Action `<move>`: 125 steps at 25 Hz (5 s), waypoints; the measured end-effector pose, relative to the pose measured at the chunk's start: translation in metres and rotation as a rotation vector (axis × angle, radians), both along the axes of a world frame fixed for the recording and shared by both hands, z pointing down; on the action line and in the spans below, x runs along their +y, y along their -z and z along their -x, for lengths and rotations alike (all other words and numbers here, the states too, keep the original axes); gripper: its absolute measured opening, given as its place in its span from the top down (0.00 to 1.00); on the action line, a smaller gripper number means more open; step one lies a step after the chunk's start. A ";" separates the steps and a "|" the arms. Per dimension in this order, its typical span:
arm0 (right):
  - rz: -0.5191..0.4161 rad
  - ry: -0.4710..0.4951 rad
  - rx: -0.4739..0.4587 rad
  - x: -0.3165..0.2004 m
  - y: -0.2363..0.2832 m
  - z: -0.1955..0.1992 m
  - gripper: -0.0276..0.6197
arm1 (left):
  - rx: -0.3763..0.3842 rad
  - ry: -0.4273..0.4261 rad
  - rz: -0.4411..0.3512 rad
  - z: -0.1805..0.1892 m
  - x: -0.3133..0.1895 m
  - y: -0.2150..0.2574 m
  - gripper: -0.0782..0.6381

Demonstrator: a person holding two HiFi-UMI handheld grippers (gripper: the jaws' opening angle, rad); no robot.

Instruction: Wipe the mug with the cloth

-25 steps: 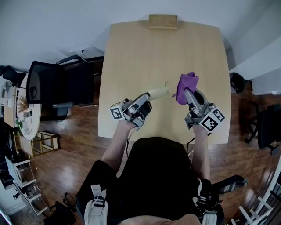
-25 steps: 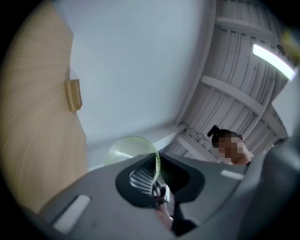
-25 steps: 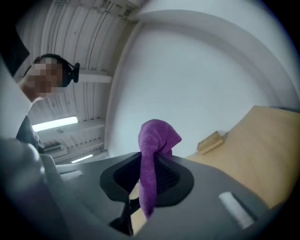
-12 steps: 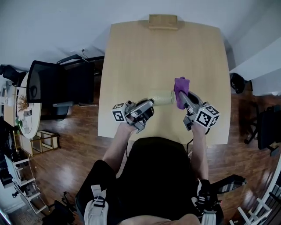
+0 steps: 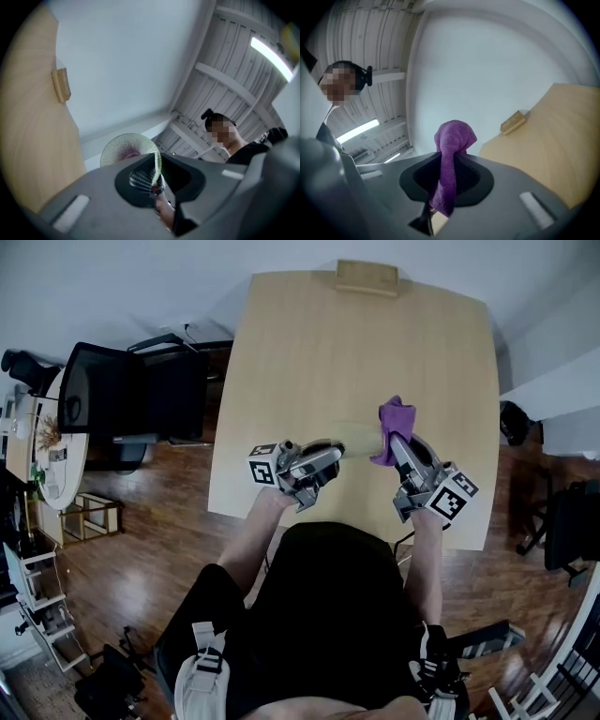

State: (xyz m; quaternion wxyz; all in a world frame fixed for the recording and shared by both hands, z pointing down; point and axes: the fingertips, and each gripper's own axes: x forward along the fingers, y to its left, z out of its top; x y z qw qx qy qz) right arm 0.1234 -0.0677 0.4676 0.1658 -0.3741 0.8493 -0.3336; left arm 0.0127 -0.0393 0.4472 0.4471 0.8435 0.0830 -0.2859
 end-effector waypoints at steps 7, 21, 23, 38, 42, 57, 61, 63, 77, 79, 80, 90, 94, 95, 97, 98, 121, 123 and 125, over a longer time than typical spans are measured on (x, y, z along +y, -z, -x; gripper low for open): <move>0.254 -0.112 0.224 -0.004 -0.107 -0.031 0.86 | -0.203 0.050 -0.007 0.003 -0.005 -0.051 0.83; 0.336 -0.189 0.017 0.000 -0.123 -0.047 0.86 | -1.078 0.096 -0.230 -0.009 -0.097 -0.213 0.83; 0.353 -0.201 0.015 0.001 -0.127 -0.050 0.86 | -1.202 0.050 -0.306 -0.020 -0.111 -0.222 0.83; 0.421 -0.266 -0.124 -0.027 -0.154 -0.062 0.86 | -1.575 -0.162 -0.756 -0.079 -0.136 -0.268 0.76; 0.415 -0.272 -0.145 -0.028 -0.150 -0.063 0.86 | -1.527 -0.111 -0.723 -0.076 -0.133 -0.260 0.72; 0.319 -0.283 -0.413 0.027 -0.088 -0.016 0.86 | -0.403 0.422 0.059 0.083 -0.040 -0.089 0.70; 0.295 -0.282 -0.403 0.060 -0.075 0.002 0.86 | -0.260 0.433 0.145 0.111 -0.019 -0.082 0.75; 0.298 -0.277 -0.392 0.075 -0.072 0.009 0.86 | -0.212 0.430 0.155 0.114 -0.011 -0.076 0.77; 0.166 -0.069 -0.389 0.157 -0.027 0.019 0.86 | -0.096 0.558 0.085 0.106 0.117 -0.004 0.78; 0.196 -0.061 -0.404 0.180 -0.038 0.006 0.86 | -0.092 0.580 0.108 0.097 0.149 -0.007 0.79; 0.204 -0.055 -0.414 0.190 -0.041 0.003 0.86 | -0.094 0.592 0.118 0.096 0.163 -0.008 0.79; 0.191 -0.018 -0.536 0.241 -0.023 0.013 0.86 | -0.069 0.639 0.028 0.107 0.221 0.033 0.81; 0.152 -0.056 -0.525 0.254 -0.014 0.009 0.86 | -0.055 0.587 0.038 0.101 0.225 0.030 0.81; 0.144 -0.066 -0.515 0.255 -0.012 0.009 0.86 | -0.053 0.579 0.041 0.102 0.226 0.030 0.82; 0.133 -0.086 -0.503 0.258 -0.007 0.011 0.86 | -0.059 0.566 0.035 0.106 0.227 0.033 0.82; 0.129 -0.097 -0.498 0.261 -0.005 0.015 0.86 | -0.068 0.560 0.027 0.110 0.229 0.035 0.82; -0.024 -0.120 -0.398 0.274 0.043 0.042 0.86 | -0.111 0.516 -0.079 0.121 0.231 0.056 0.84; -0.032 -0.114 -0.412 0.271 0.044 0.037 0.86 | -0.102 0.521 -0.081 0.114 0.231 0.059 0.84; -0.036 -0.113 -0.426 0.269 0.045 0.031 0.86 | -0.093 0.519 -0.082 0.109 0.232 0.061 0.87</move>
